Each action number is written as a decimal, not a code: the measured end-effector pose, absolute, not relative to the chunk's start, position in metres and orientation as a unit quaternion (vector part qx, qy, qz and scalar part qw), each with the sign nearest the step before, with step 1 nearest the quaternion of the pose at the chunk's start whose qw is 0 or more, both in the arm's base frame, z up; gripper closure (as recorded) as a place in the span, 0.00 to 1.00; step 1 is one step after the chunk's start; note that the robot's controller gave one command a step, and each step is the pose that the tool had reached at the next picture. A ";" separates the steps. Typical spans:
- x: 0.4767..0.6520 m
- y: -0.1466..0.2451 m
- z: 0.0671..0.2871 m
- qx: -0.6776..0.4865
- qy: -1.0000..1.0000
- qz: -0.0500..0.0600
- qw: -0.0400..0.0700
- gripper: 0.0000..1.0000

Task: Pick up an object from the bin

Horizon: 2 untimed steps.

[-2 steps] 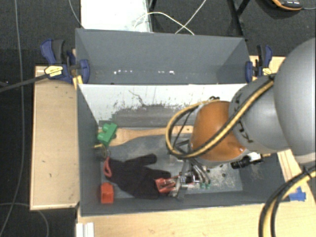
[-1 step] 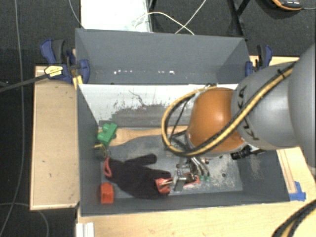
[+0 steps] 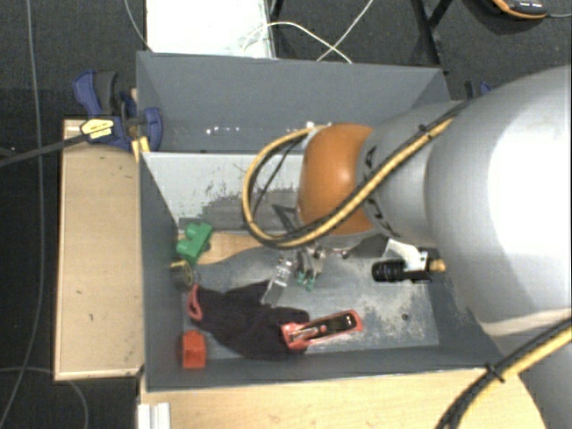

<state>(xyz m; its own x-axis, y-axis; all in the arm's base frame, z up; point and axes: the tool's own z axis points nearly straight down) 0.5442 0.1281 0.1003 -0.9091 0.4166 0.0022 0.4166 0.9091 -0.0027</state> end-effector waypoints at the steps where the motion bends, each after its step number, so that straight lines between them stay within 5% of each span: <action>1: 0.481 0.149 0.071 0.061 -0.998 0.000 -0.012 0.00; 2: 0.542 0.218 0.071 -0.054 -0.999 0.000 -0.003 1.00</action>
Offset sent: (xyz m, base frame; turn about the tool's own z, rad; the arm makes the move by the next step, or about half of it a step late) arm -0.0032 0.0885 -0.0303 -0.3203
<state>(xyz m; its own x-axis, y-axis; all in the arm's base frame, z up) 0.5419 0.2176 0.0713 -0.9942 0.1071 -0.0056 0.1071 0.9942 -0.0001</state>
